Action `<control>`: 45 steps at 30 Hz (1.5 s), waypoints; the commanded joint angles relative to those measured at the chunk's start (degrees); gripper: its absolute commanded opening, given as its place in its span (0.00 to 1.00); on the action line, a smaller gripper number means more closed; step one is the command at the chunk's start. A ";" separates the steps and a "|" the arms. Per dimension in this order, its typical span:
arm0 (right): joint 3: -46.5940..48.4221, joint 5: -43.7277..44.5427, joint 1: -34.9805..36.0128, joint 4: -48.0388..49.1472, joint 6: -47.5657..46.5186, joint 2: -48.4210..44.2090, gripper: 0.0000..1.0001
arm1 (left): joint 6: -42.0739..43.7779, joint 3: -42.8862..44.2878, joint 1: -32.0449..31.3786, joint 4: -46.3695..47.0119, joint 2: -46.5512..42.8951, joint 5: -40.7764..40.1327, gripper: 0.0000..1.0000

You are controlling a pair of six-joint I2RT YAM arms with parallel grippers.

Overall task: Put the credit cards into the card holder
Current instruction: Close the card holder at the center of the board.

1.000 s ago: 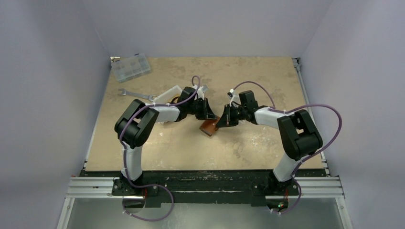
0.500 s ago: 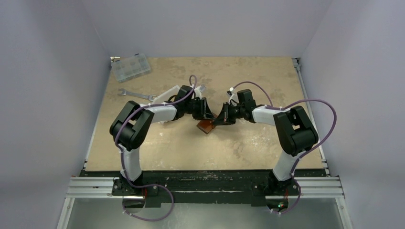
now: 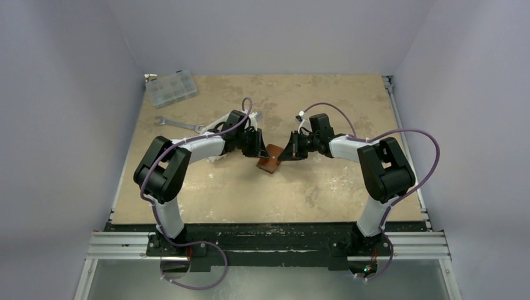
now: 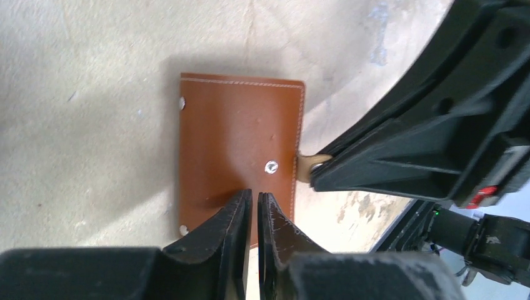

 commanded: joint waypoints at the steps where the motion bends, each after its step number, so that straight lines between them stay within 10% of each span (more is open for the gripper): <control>1: 3.15 -1.43 -0.21 -0.22 -2.19 0.25 0.00 | 2.31 -2.79 -0.42 -1.14 -1.62 -2.99 0.12; 32: 4.63 -10.70 0.60 16.08 9.36 7.49 0.02 | -3.44 -12.81 -3.78 11.96 0.85 2.98 0.03; 45: 9.08 -10.83 0.82 0.64 -6.59 8.16 0.00 | -5.17 -11.47 2.52 10.01 -7.16 9.33 0.14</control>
